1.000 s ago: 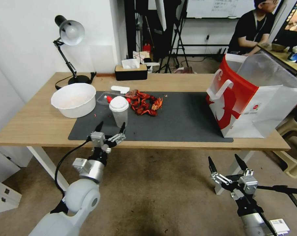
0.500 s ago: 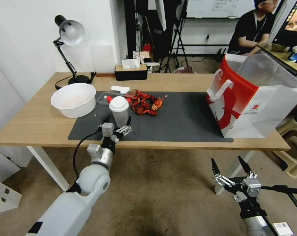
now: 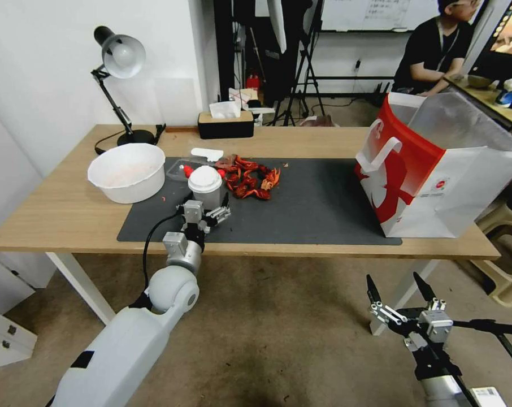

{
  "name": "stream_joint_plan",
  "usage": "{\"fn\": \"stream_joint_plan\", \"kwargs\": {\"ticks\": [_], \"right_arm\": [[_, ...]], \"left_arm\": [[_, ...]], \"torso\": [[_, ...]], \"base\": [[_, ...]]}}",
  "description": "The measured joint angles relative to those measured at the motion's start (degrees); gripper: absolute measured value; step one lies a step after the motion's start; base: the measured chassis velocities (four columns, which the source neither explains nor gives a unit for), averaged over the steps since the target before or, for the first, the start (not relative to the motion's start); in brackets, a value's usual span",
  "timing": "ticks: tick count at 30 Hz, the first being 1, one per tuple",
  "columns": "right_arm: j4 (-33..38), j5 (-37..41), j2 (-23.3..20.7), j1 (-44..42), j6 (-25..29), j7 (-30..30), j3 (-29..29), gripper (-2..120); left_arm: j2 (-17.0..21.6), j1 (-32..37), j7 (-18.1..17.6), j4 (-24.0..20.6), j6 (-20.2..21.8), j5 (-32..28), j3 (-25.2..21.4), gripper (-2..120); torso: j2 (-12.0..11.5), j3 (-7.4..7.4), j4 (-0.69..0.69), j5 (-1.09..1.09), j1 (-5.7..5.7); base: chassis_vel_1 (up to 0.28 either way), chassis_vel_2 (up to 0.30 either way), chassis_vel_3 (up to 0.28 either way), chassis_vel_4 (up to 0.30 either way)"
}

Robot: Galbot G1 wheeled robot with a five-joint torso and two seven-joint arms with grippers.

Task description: Pick up the trash from the table and place it into the takeout bag.

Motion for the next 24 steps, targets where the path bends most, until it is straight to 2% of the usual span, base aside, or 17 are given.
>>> {"fn": "stream_joint_plan", "kwargs": {"ticks": [2,5,7,9,11,14,15,18,20,23,24], "right_arm": [[0.00,-0.01,0.03,0.03,0.00,0.00,-0.02,100],[-0.15,-0.02,0.05,0.08,0.03,0.00,-0.10,100],[-0.15,-0.02,0.04,0.09,0.05,0.00,-0.11,100],[-0.16,-0.02,-0.02,0.10,0.10,0.00,-0.12,100],[-0.16,-0.02,-0.04,0.10,0.12,0.00,-0.12,100],[-0.03,0.00,0.01,0.02,0.22,-0.02,-0.12,100],[-0.03,0.00,0.01,0.02,0.22,-0.02,-0.12,100],[0.04,0.00,0.14,-0.23,0.51,-0.06,-0.10,100],[0.04,0.00,0.15,-0.25,0.52,-0.06,-0.10,100],[0.33,-0.05,0.34,-0.74,0.75,-0.08,0.18,100],[0.33,-0.05,0.34,-0.74,0.75,-0.08,0.18,100]], "left_arm": [[0.05,-0.10,0.45,0.03,-0.48,-0.13,0.10,87],[0.45,-0.44,2.69,-0.48,-2.79,-1.11,0.57,72],[0.64,-0.67,3.27,-0.81,-3.23,-1.48,0.79,69],[1.25,-1.86,4.79,-1.60,-4.26,-2.35,1.80,56],[1.50,-2.46,5.28,-1.88,-4.54,-2.80,2.30,54],[2.02,-5.56,7.26,-2.37,-4.99,-4.40,4.18,38],[2.02,-5.56,7.26,-2.37,-4.99,-4.40,4.18,38],[2.17,-9.71,8.31,-1.54,-4.98,-5.56,7.18,29],[2.17,-9.89,8.34,-1.49,-4.98,-5.60,7.30,28],[0.71,-18.86,8.98,1.42,-4.93,-8.03,13.09,18],[0.71,-18.86,8.98,1.42,-4.93,-8.03,13.09,18]], "torso": [[0.00,0.00,0.00,0.00,0.00],[0.00,0.00,0.01,-0.01,0.00],[0.00,0.00,0.00,0.00,0.00],[0.00,-0.01,0.00,0.00,0.00],[0.00,-0.01,0.00,0.00,0.00],[0.00,-0.01,0.01,0.00,0.00],[0.00,-0.01,0.01,0.00,0.00],[0.00,-0.01,0.00,0.00,0.00],[0.00,-0.01,0.01,0.00,0.00],[0.00,0.00,0.00,-0.01,0.01],[0.00,0.00,0.00,-0.01,0.01]], "base": [[0.000,0.000,0.000,0.000],[0.000,0.000,0.000,0.000],[0.000,0.000,0.000,0.000],[0.000,0.000,0.000,0.000],[0.000,0.000,0.000,0.000],[0.000,0.000,0.000,0.000],[0.000,0.000,0.000,0.000],[0.000,0.000,0.000,0.000],[0.000,0.000,0.000,0.000],[0.000,0.000,0.000,0.000],[0.000,0.000,0.000,0.000]]}}
